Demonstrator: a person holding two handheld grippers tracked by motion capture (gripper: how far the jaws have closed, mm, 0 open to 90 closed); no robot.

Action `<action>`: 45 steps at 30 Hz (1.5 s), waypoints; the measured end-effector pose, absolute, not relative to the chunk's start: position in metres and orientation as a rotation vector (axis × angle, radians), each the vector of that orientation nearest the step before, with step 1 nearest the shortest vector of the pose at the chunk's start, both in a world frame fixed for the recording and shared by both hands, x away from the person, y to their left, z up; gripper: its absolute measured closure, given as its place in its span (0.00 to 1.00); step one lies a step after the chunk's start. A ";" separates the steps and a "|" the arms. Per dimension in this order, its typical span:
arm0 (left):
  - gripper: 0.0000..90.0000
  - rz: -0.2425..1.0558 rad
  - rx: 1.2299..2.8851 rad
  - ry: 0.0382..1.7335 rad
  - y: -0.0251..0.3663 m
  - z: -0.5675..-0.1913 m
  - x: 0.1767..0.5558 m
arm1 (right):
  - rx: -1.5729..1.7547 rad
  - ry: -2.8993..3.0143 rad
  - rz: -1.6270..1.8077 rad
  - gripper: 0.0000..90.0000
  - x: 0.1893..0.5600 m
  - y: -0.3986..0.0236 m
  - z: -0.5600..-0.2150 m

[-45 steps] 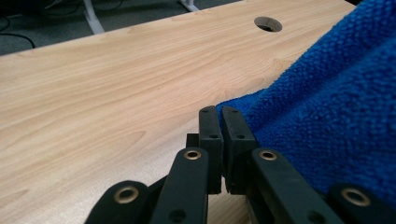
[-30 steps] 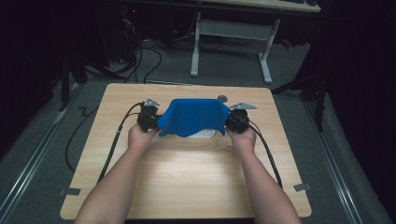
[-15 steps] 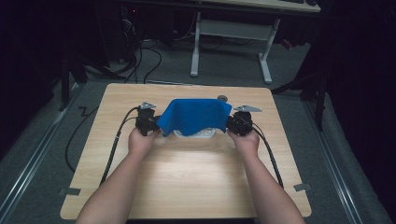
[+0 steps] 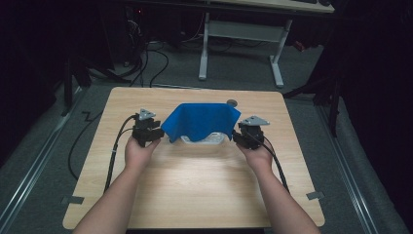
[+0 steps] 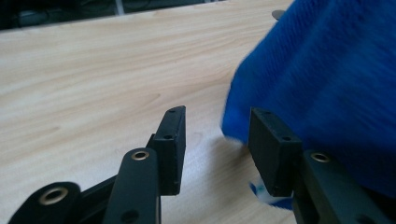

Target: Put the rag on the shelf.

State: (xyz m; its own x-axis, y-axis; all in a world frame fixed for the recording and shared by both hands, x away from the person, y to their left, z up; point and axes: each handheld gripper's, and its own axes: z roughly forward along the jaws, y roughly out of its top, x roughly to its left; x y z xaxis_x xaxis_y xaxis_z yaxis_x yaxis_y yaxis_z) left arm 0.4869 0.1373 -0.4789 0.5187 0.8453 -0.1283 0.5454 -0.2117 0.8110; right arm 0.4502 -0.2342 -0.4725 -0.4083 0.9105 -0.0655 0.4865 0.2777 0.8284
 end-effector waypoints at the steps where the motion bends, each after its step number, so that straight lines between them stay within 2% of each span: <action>1: 0.63 0.425 1.874 1.157 0.140 -0.480 0.486 | 1.284 2.009 1.048 0.62 0.449 -0.236 -0.474; 3: 0.62 0.397 1.842 1.184 0.146 -0.480 0.483 | 1.295 1.990 1.049 0.60 0.446 -0.239 -0.474; 9: 0.57 0.435 1.876 1.193 0.156 -0.482 0.466 | 1.326 1.960 1.059 0.54 0.432 -0.248 -0.466; 28: 0.51 0.429 1.880 1.065 0.159 -0.492 0.399 | 1.273 1.889 1.093 0.51 0.373 -0.263 -0.472; 36: 0.50 0.370 1.910 1.025 0.162 -0.498 0.364 | 1.234 1.928 1.048 0.49 0.341 -0.255 -0.485; 41: 0.50 0.330 1.895 1.011 0.168 -0.513 0.327 | 1.223 1.931 1.045 0.49 0.316 -0.252 -0.493; 45: 0.50 0.290 1.948 1.012 0.167 -0.519 0.311 | 1.252 1.960 1.048 0.51 0.296 -0.254 -0.506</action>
State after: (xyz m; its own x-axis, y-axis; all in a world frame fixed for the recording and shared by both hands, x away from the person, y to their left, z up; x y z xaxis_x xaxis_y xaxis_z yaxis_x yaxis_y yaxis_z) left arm 0.3109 0.1674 -0.5195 0.6385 0.7480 -0.1810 0.5382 -0.2659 0.7998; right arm 0.2961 -0.2537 -0.5061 -0.3898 0.9190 -0.0591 0.4616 0.2505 0.8510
